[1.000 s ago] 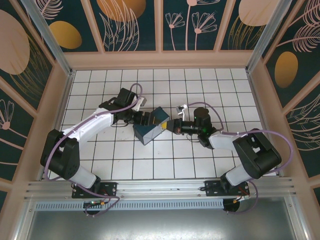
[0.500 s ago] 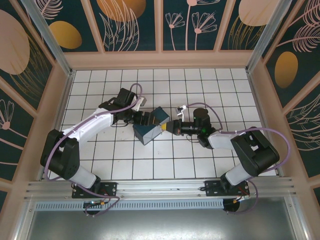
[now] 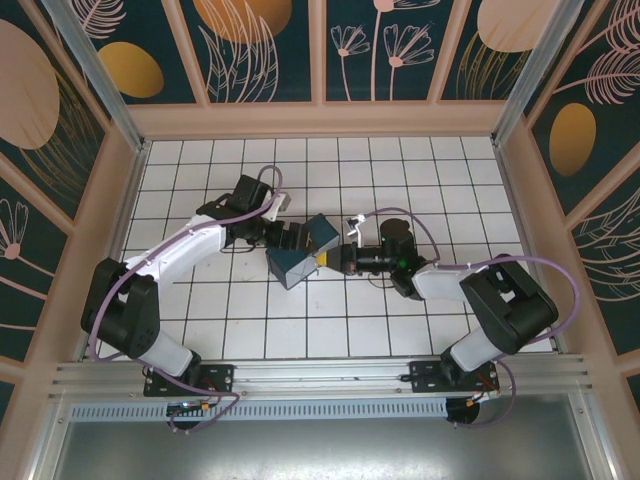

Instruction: Unlock a padlock with a key

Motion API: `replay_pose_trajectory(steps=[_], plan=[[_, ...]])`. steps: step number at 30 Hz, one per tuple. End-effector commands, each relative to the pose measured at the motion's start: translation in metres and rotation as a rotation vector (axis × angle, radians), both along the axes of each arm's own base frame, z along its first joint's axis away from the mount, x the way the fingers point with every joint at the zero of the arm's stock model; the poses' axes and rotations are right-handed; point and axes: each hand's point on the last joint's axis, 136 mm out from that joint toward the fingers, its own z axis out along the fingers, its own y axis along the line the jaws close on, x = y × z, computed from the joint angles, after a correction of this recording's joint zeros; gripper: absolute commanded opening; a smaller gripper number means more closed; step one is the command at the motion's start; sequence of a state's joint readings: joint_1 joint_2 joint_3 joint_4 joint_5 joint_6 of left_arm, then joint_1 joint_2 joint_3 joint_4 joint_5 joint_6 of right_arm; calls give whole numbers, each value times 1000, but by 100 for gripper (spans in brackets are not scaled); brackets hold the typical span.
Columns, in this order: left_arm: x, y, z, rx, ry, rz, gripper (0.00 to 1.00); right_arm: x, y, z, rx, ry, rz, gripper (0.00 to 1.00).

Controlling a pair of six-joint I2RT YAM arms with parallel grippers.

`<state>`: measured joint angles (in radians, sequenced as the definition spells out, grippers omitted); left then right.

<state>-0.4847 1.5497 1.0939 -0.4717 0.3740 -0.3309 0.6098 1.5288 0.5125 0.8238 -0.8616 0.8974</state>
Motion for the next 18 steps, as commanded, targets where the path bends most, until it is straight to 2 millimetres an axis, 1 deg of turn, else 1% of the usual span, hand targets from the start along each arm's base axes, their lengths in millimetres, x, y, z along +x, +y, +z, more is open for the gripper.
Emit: replay_pose_trajectory(steps=[1, 5, 12, 15, 18], plan=[[1, -7, 3, -24, 9, 1, 93, 5, 4, 21, 33, -57, -13, 0], [1, -8, 8, -36, 1, 3, 93, 6, 0, 19, 11, -56, -30, 0], [6, -8, 23, -38, -36, 9, 93, -2, -11, 15, 14, -47, -60, 0], [13, -1, 26, 12, -66, 15, 93, 2, -13, 12, 17, -52, -79, 0], [16, -1, 24, 29, -65, 12, 93, 5, -15, 9, 28, -53, -83, 0]])
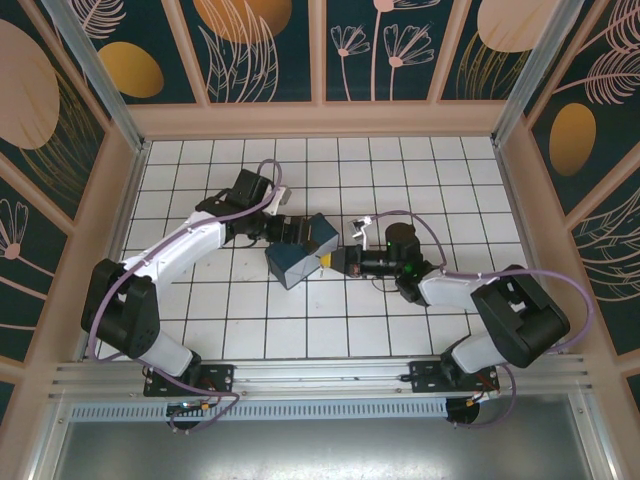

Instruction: Unlock a padlock with a key

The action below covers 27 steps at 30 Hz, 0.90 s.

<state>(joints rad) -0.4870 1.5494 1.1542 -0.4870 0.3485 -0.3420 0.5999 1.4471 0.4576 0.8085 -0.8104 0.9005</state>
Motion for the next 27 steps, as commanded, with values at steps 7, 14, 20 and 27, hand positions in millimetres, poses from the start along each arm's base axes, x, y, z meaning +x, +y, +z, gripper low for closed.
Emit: replay_pose_trajectory(steps=[7, 14, 20, 27], plan=[[3, 3, 0, 56, -20, -6, 93, 10, -3, 9, 51, -65, -38, 0], [-2, 5, -6, 84, -17, -16, 91, 13, -2, 5, 82, -49, -39, 0], [-6, 4, -10, 84, -9, -25, 90, 14, -2, 3, 82, -49, -44, 0], [-11, -5, -7, 65, -22, -57, 92, 16, 0, 0, 86, -39, -43, 0]])
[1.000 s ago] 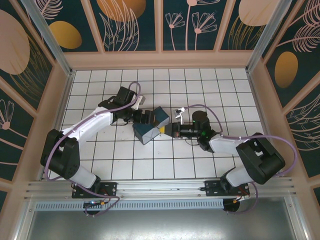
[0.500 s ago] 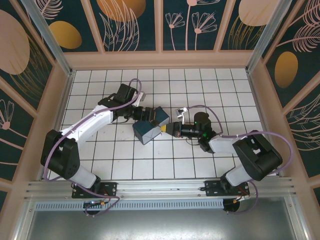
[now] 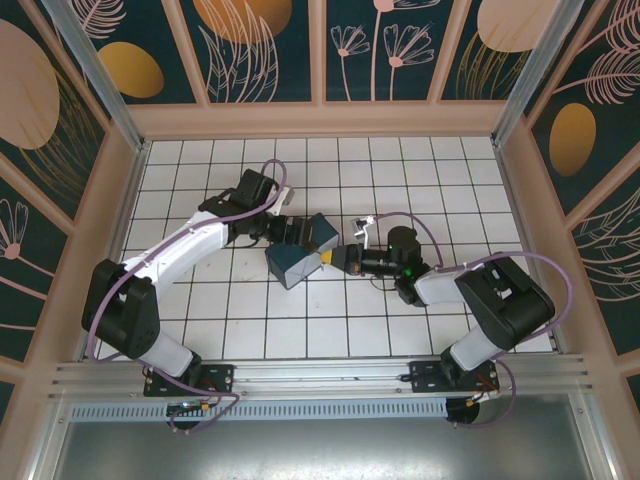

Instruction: Unlock a padlock with a key

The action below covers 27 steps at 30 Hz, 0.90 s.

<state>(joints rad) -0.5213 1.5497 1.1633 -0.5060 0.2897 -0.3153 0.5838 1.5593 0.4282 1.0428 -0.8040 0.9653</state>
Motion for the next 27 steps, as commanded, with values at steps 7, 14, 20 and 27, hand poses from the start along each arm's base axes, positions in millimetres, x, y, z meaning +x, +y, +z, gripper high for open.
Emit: replay_pose_trajectory(steps=[7, 14, 20, 27], plan=[[-11, -3, -9, 16, 13, -49, 92, 5, 1, 6, 33, -29, -11, 0], [-16, -2, -15, 23, 25, -59, 92, 6, 2, 5, 38, -24, -9, 0], [-17, -1, -18, 31, 30, -61, 91, 7, 3, 5, 41, -26, -12, 0], [-21, -1, -22, 30, 45, -58, 90, 9, 1, 6, 61, -44, -32, 0]])
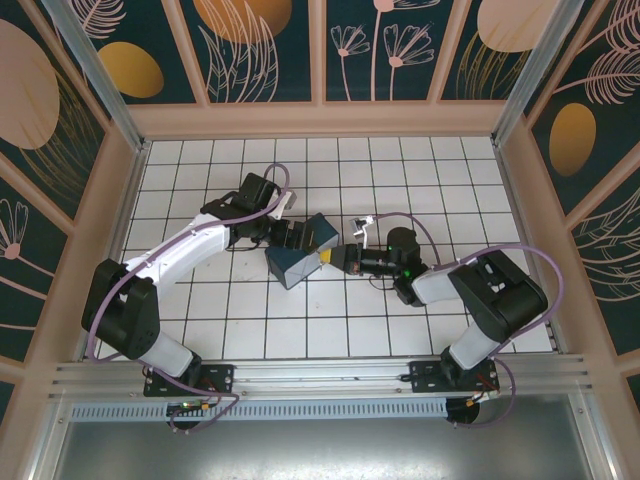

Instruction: Unlock a padlock with a key

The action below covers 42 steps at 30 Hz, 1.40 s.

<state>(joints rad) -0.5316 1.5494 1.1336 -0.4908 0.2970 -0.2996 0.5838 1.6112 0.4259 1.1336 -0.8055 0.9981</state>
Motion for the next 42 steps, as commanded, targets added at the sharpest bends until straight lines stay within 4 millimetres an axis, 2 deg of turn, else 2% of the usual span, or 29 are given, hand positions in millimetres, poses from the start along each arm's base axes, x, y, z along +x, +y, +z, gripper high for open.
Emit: replay_pose_trajectory(steps=[1, 14, 26, 35, 42], plan=[[-15, 1, -14, 21, 41, -30, 90, 6, -1, 7, 34, -50, -36, 0], [-18, -1, -19, 4, 69, -24, 89, 2, -2, 8, 48, -82, -44, 0], [-18, 3, -21, 18, 74, -5, 88, -2, -6, 2, 58, -36, -45, 0], [-18, 3, -23, 16, 83, 4, 88, -7, -13, 5, 89, -33, -72, 0], [-18, 2, -22, 4, 85, 10, 88, -4, -5, 13, 107, -55, -63, 0]])
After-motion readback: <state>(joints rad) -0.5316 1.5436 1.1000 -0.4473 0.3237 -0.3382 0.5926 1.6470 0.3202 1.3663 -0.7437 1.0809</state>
